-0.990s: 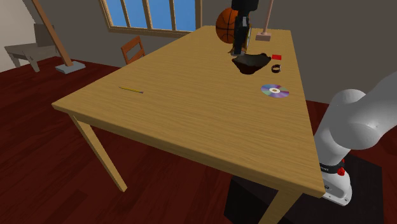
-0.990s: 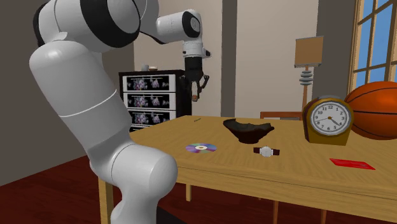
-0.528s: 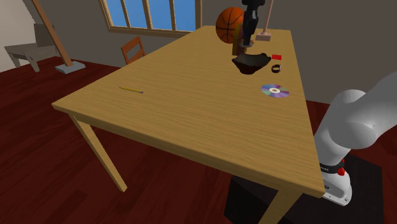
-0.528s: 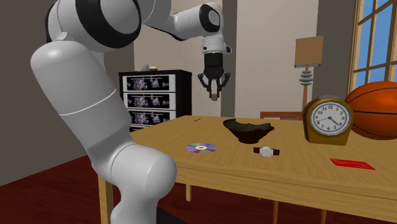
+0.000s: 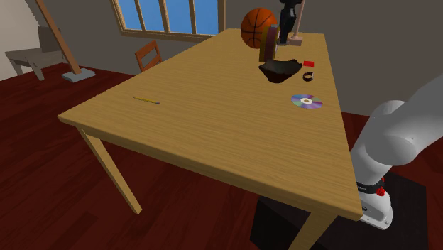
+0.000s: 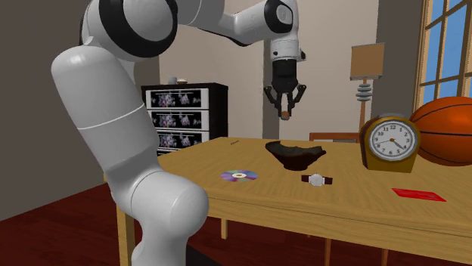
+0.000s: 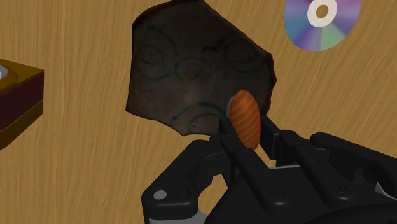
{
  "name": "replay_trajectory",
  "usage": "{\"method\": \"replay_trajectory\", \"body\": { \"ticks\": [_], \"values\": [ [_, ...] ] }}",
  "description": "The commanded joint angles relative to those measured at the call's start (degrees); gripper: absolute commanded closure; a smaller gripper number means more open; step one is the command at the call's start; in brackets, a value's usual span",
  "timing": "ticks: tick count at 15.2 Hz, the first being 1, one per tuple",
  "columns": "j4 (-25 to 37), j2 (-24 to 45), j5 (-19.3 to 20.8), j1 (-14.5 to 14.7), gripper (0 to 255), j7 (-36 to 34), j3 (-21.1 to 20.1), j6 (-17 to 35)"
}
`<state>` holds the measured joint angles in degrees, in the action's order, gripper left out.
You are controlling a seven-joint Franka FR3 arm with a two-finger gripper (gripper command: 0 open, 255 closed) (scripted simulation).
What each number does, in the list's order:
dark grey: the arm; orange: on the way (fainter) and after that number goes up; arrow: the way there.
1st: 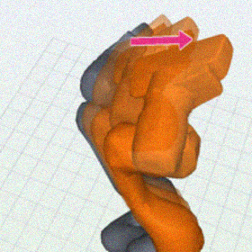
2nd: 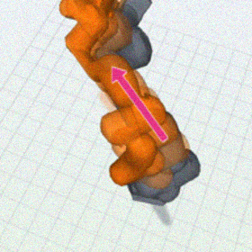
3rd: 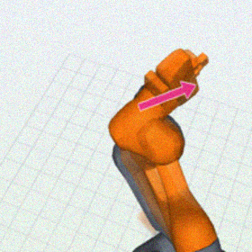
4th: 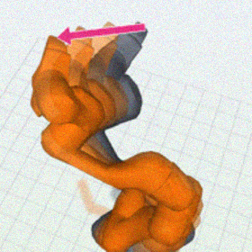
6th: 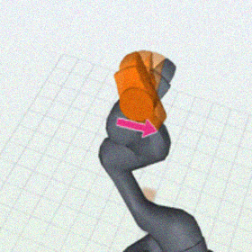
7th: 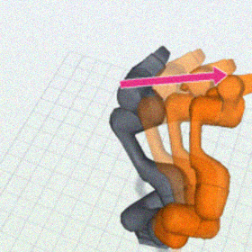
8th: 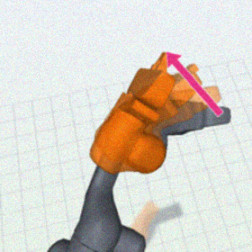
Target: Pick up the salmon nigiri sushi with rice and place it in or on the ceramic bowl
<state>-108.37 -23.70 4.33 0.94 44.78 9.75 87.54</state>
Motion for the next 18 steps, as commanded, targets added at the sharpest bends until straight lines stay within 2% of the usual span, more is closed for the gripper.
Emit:
{"method": "replay_trajectory", "body": {
  "ticks": [1, 2, 18],
  "values": [
    [1.85, 1.83, 0.35, -0.64, 255, 2.75, 1.99, 0.12],
    [2.51, 2.45, 0.43, -0.88, 255, 3.68, 2.66, 0.13],
    [-12.2, -0.36, 1.17, -1.3, 255, 3.1, 3.0, 12.05]
  ]
}}
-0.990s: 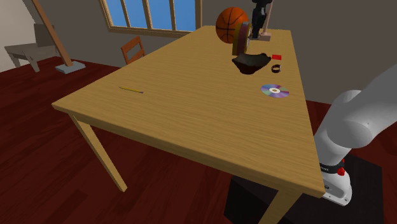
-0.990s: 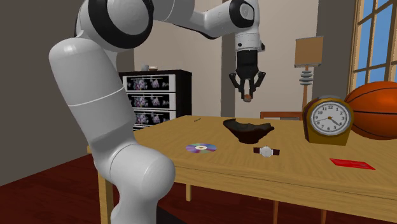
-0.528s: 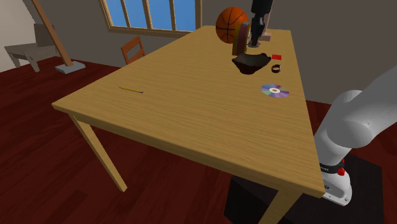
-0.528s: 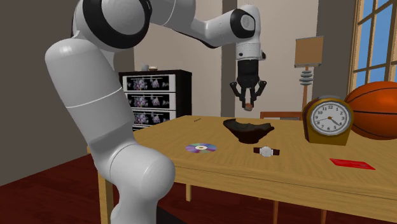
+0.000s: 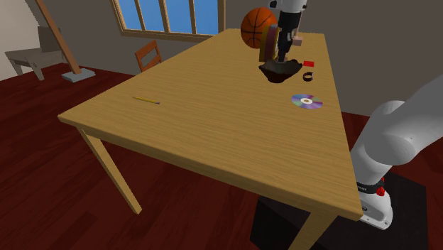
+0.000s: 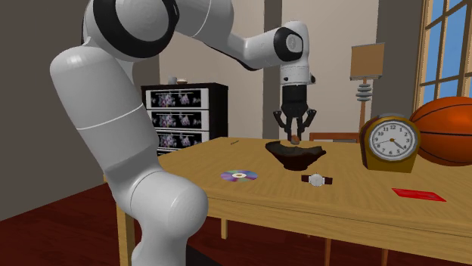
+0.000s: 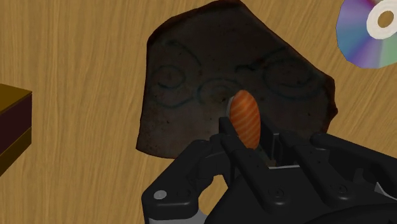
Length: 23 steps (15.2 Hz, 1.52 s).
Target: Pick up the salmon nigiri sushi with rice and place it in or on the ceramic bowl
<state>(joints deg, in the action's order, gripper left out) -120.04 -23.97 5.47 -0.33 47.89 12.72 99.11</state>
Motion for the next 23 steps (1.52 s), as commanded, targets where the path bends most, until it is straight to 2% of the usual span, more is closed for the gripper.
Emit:
{"method": "replay_trajectory", "body": {
  "ticks": [1, 7, 8, 13, 17, 23],
  "values": [
    [-0.52, -0.08, 0.03, -0.03, 255, 0.0, 0.03, 0.47],
    [-0.51, -0.08, 0.03, -0.02, 255, 0.0, 0.03, 0.46],
    [-0.51, -0.08, 0.03, -0.02, 0, 0.0, 0.03, 0.46],
    [-0.51, -0.08, 0.03, -0.02, 0, 0.0, 0.03, 0.46],
    [7.64, 0.85, -0.34, 0.21, 0, 0.22, -0.31, -6.77],
    [7.64, 0.85, -0.34, 0.2, 0, 0.22, -0.31, -6.77]
  ]
}}
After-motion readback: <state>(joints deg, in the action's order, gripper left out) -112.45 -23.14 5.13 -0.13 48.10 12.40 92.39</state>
